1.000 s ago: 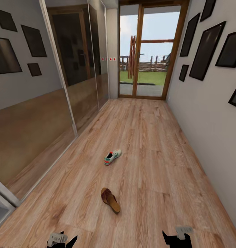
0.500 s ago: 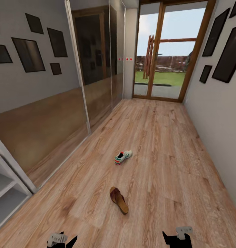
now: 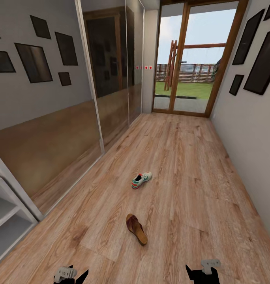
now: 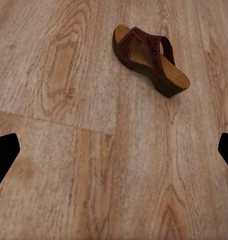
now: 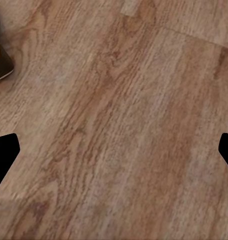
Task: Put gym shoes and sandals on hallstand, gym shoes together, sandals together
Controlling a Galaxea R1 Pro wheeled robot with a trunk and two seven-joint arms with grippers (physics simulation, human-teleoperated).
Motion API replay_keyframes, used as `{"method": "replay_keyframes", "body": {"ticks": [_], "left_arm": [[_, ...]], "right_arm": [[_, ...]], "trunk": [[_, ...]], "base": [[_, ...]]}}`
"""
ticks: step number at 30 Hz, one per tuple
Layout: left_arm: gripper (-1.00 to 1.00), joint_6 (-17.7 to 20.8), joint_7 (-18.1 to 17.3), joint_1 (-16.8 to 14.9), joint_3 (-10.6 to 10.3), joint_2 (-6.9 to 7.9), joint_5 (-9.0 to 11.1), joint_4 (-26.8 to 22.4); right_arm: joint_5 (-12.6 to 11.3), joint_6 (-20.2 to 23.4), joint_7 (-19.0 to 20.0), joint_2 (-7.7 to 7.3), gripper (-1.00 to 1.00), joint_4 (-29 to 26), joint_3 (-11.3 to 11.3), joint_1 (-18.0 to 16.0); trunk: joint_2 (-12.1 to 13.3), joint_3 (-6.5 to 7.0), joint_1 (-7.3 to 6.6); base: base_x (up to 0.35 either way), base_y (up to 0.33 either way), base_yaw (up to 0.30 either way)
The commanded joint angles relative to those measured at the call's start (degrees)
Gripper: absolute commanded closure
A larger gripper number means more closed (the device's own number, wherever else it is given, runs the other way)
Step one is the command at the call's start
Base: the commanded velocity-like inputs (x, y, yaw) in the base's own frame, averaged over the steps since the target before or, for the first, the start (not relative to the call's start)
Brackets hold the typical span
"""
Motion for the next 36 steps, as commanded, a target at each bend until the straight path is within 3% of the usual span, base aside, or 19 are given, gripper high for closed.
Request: {"method": "replay_keyframes", "body": {"ticks": [1, 21, 36], "left_arm": [[-1.00, -0.04, -0.38, -0.04, 0.27, -0.01, 0.06, 0.07], [-1.00, -0.04, -0.38, -0.04, 0.27, -0.01, 0.06, -0.01], [-1.00, 0.59, 0.03, -0.62, 0.37, -0.06, -0.04, -2.47]], "right_arm": [[0.51, -0.19, 0.23, -0.01, -1.00, 0.05, -0.50, -0.03], [0.46, -0.21, 0.23, 0.02, -1.00, -0.01, -0.51, -0.03], [0.51, -0.10, 0.00, 0.12, -1.00, -0.57, -0.46, -0.06]], "trunk": [[-0.02, -0.05, -0.01], [-0.02, -0.82, -0.01], [-0.02, -1.11, -0.01]], "base": [[0.000, 0.000, 0.000], [0.000, -0.243, 0.171], [0.000, -0.047, 0.102]]}}
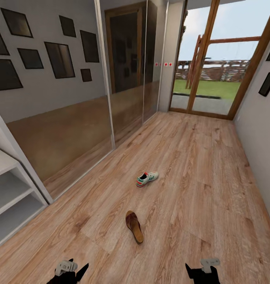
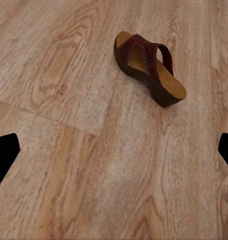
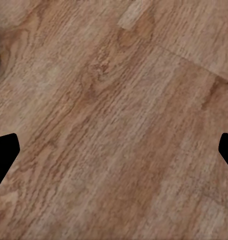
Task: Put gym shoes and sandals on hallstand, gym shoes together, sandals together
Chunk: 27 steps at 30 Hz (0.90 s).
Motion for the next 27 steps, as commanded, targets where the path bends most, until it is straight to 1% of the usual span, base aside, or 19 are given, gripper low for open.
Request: {"method": "replay_keyframes", "body": {"ticks": [1, 5, 7, 9, 10, 12, 15, 16, 19, 20, 23, 24, 25, 26, 27], "left_arm": [[-1.00, 0.14, -0.20, -0.17, 0.28, -0.04, 0.04, -0.46], [-1.00, 1.65, 1.10, -1.30, 0.23, -0.09, 0.09, -3.16], [-1.00, 3.50, 1.69, -2.47, 0.22, -0.11, 0.07, -4.65], [-1.00, 6.15, 2.06, -3.74, 0.19, -0.11, 0.06, -6.00], [-1.00, 9.21, 2.23, -4.93, 0.16, -0.09, 0.05, -7.24], [-1.00, 12.20, 2.27, -5.99, 0.14, -0.09, 0.07, -8.39], [-1.00, 15.84, 2.30, -7.43, 0.09, -0.18, 0.08, -10.24], [-1.00, 17.44, 2.39, -8.22, 0.02, -0.30, 0.07, -11.52], [-1.00, 19.00, 2.41, -8.98, -0.07, -0.54, 0.09, -13.44], [-1.00, 19.89, 2.35, -9.40, -0.11, -0.66, 0.11, -15.39], [-1.00, 20.38, 2.34, -9.57, -0.13, -0.75, 0.12, -17.09], [-1.00, 20.53, 2.32, -9.63, -0.17, -0.80, 0.09, -17.85], [-1.00, 20.55, 2.27, -9.62, -0.20, -0.89, 0.07, -18.32], [-1.00, 20.54, 2.20, -9.56, -0.24, -1.05, 0.06, -18.59], [-1.00, 20.50, 2.17, -9.52, -0.26, -1.13, 0.04, -18.64]], "right_arm": [[0.51, -0.15, 0.24, 0.10, -1.00, -0.15, -0.50, -0.04], [0.59, 0.12, 0.08, 1.04, -1.00, -2.39, -0.46, -0.04], [0.69, 0.46, -0.21, 1.84, -1.00, -4.41, -0.45, -0.04], [0.76, 1.27, -0.88, 2.78, -1.00, -6.78, -0.44, -0.08], [0.80, 2.89, -1.98, 3.78, -1.00, -9.37, -0.42, -0.16], [0.83, 5.50, -3.54, 4.78, -1.00, -12.09, -0.40, -0.30], [0.81, 11.16, -6.54, 6.38, -1.00, -16.42, -0.39, -0.76], [0.81, 15.33, -8.67, 7.54, -1.00, -19.35, -0.39, -1.22], [0.80, 21.17, -11.48, 9.29, -1.00, -23.45, -0.38, -1.94], [0.80, 25.43, -13.23, 10.90, -1.00, -27.01, -0.38, -2.59], [0.79, 27.81, -14.06, 12.18, -1.00, -30.16, -0.25, -3.04], [0.79, 28.70, -14.37, 12.79, -1.00, -31.73, 0.17, -3.21], [0.79, 29.28, -14.56, 13.18, -1.00, -32.77, 1.07, -3.32], [0.79, 29.64, -14.70, 13.43, -1.00, -33.43, 2.45, -3.39], [0.79, 29.77, -14.76, 13.52, -1.00, -33.70, 3.27, -3.42]], "trunk": [[-0.02, -0.05, -0.01], [-0.02, -0.06, -0.01], [-0.02, -0.06, -0.01], [-0.02, -0.06, -0.01], [-0.02, -0.06, -0.01], [-0.02, -0.06, -0.01], [-0.02, -0.06, -0.01], [-0.02, -0.06, -0.01], [-0.02, -0.06, -0.01], [-0.02, -0.06, -0.01], [-0.02, -0.06, -0.01], [-0.02, -0.06, -0.01], [-0.02, -0.06, -0.01], [-0.02, -0.06, -0.01], [-0.02, -0.06, -0.01]], "base": [[0.000, -0.005, 0.013], [0.000, -0.003, 0.008], [0.000, -0.002, 0.004], [0.000, -0.001, 0.002], [0.000, -0.001, 0.001], [0.000, 0.000, 0.001], [0.000, 0.000, 0.000], [0.000, 0.000, 0.000], [0.000, 0.000, 0.000], [0.000, 0.000, 0.000], [0.000, 0.000, 0.000], [0.000, 0.000, 0.000], [0.000, 0.000, 0.000], [0.000, 0.000, 0.000], [0.000, 0.000, 0.000]]}}
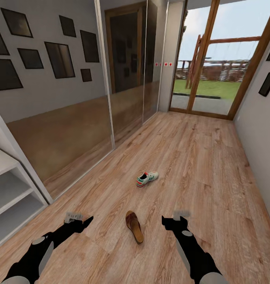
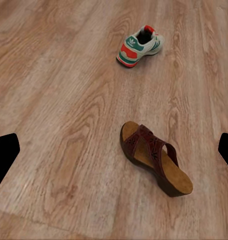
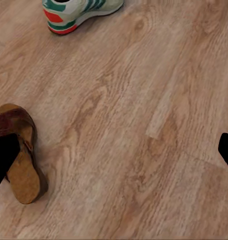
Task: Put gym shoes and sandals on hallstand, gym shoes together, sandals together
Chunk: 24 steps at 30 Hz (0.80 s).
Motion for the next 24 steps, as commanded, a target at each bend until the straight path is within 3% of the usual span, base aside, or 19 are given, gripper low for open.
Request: {"method": "replay_keyframes", "body": {"ticks": [1, 5, 14, 17, 24], "left_arm": [[-1.00, -0.62, -0.36, 0.06, 0.02, -1.01, -0.37, 0.05], [-1.00, -0.76, -0.46, -0.28, -0.49, -1.85, -0.29, -0.71], [-1.00, 0.02, -0.72, -0.65, -1.29, -3.39, -0.42, -3.60], [-1.00, 0.12, -0.79, -0.39, -2.56, -4.14, -0.49, -4.52], [-1.00, 0.07, -0.78, -0.13, -3.03, -4.63, -0.48, -5.66]], "right_arm": [[0.55, 0.85, -0.19, 0.28, -1.00, -0.81, 4.98, -0.11], [0.60, 0.92, -0.23, 0.00, -1.00, -0.76, 6.81, -0.12], [0.56, 0.71, -0.53, -0.48, -1.00, 4.90, 6.92, -0.11], [0.55, 0.68, -0.52, -0.53, -1.00, 5.89, 6.80, -0.11], [0.55, 0.68, -0.51, -0.55, -1.00, 6.27, 6.78, -0.11]], "trunk": [[-0.02, -0.05, -0.01], [-0.02, -0.05, -0.01], [-0.02, -0.32, -0.01], [-0.02, -0.51, -0.01], [-0.02, -0.98, -0.01]], "base": [[0.000, 0.000, 0.000], [0.000, 0.000, 0.000], [0.000, 0.000, 0.075], [0.000, 0.000, 0.165], [0.000, 0.000, 0.181]]}}
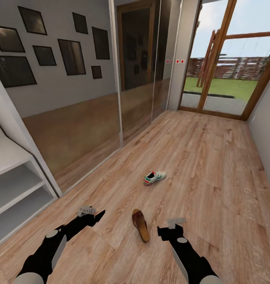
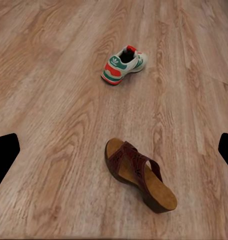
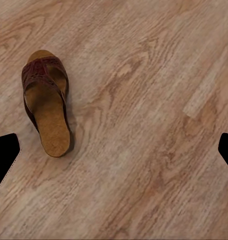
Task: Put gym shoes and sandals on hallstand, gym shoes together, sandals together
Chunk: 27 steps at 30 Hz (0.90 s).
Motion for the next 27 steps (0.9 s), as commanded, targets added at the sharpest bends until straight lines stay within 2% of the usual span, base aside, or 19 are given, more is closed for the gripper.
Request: {"method": "replay_keyframes", "body": {"ticks": [1, 21, 27], "left_arm": [[-1.00, -0.17, -0.33, -0.02, 0.09, -0.07, 0.00, -0.05], [-1.00, -0.35, -0.51, 0.00, 0.05, -0.93, 0.00, -0.15], [-1.00, -0.59, -0.54, 0.00, 0.05, -1.06, 0.00, -0.15]], "right_arm": [[0.54, 0.50, -0.32, -0.02, -1.00, -0.10, 0.18, 0.00], [0.54, 0.44, -0.41, -0.02, -1.00, -0.18, 0.18, 0.00], [0.54, 0.40, -0.41, -0.02, -1.00, -0.24, 0.16, 0.00]], "trunk": [[-0.02, -0.12, -0.01], [-0.02, -1.49, -0.01], [-0.02, -1.89, -0.01]], "base": [[0.000, 0.000, 0.184], [0.003, 0.000, 0.191], [0.147, 0.000, 0.197]]}}
